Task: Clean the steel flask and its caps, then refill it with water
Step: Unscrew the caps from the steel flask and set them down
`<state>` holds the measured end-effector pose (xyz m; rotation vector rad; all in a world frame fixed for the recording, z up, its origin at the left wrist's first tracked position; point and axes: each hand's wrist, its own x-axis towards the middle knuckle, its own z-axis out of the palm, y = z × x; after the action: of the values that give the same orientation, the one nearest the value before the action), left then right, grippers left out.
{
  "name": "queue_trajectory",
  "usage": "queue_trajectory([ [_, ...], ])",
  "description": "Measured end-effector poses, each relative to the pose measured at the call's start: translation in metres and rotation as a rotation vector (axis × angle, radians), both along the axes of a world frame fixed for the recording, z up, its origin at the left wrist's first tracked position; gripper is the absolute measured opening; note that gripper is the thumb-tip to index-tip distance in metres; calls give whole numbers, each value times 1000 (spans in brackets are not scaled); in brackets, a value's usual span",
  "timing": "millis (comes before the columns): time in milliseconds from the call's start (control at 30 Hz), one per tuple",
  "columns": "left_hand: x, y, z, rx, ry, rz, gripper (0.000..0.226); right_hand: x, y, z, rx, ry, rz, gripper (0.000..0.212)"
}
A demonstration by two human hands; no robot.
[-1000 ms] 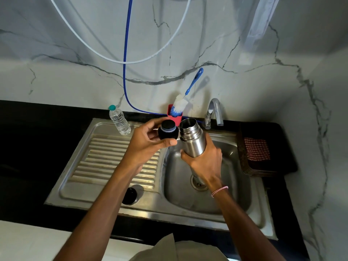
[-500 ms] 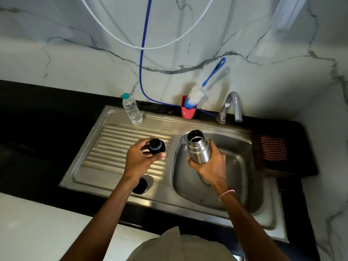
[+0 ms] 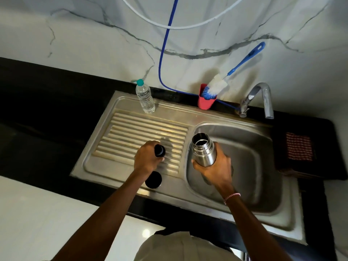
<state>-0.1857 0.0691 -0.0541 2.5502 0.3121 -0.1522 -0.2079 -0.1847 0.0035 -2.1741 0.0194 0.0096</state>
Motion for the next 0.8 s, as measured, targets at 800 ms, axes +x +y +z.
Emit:
queue_trajectory([
  [800,31,12,-11,121,-125,-84,65,5,6,-11,7,-70,-140,68],
])
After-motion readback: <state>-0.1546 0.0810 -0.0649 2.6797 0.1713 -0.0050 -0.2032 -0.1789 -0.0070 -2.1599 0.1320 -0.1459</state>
